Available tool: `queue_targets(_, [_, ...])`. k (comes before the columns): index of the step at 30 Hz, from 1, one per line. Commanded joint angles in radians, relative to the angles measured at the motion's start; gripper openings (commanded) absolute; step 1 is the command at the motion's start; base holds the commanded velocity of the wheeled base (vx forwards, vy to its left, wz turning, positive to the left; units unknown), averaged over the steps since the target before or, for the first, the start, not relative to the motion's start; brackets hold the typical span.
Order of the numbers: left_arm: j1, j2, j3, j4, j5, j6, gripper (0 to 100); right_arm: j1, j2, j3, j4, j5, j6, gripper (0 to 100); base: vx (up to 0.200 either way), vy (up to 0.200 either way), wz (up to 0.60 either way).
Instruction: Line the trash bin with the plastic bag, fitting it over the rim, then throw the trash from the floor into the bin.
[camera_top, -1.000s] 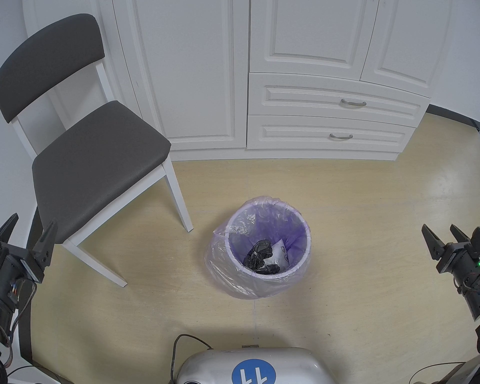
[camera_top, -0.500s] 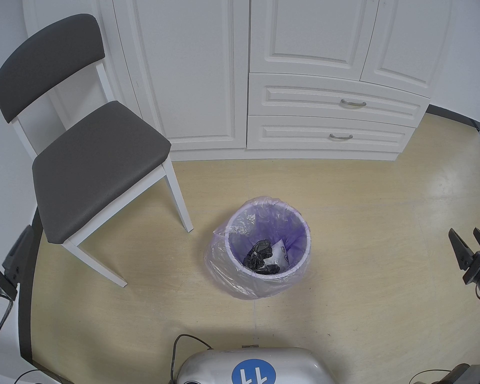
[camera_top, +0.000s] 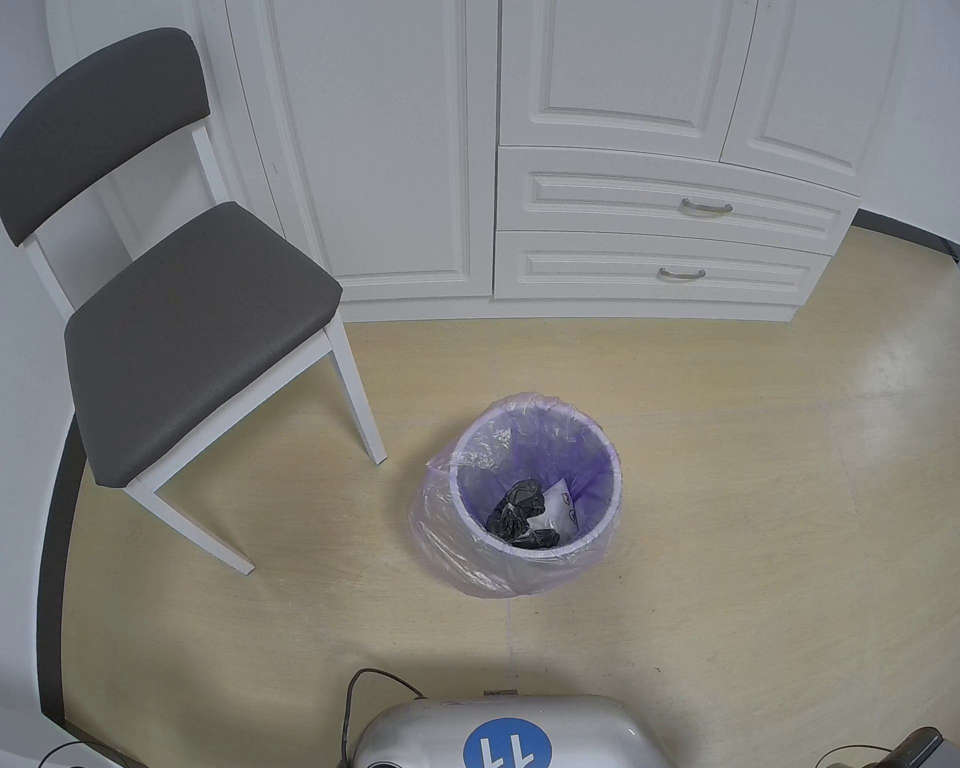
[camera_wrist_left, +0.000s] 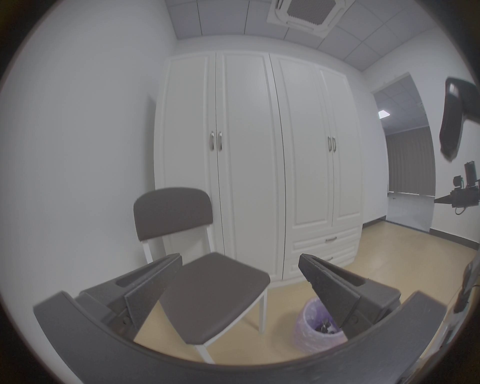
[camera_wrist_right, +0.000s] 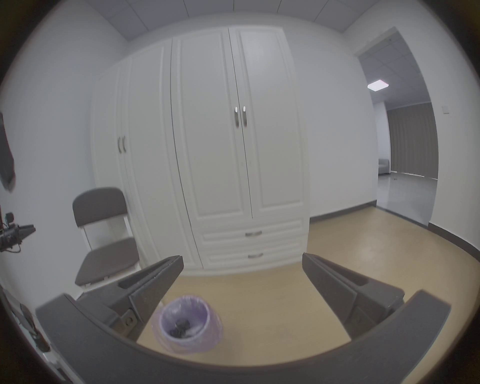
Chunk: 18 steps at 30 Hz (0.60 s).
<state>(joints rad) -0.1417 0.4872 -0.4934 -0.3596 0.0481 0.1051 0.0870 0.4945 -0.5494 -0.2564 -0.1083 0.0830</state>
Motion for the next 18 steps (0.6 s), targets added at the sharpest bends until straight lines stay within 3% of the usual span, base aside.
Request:
queue_targets(1, [0.005,-0.045,-0.120,0.048,-0.010,0.001,100,-0.001,-0.060,-0.135,0.032,-0.008,0.001,100,0.000,0.000,0.00])
queue_targets(10, [0.016,-0.075,-0.251,0.065,-0.010,0.004,100,-0.053,-0.059,-0.276,0.039,-0.007,0.001,100,0.000,0.000,0.00])
queue_targets(18, [0.027,-0.128,-0.251,0.100,-0.010,0.010,100,-0.102,-0.106,-0.304,0.051,0.006,0.000,100,0.000,0.000,0.00])
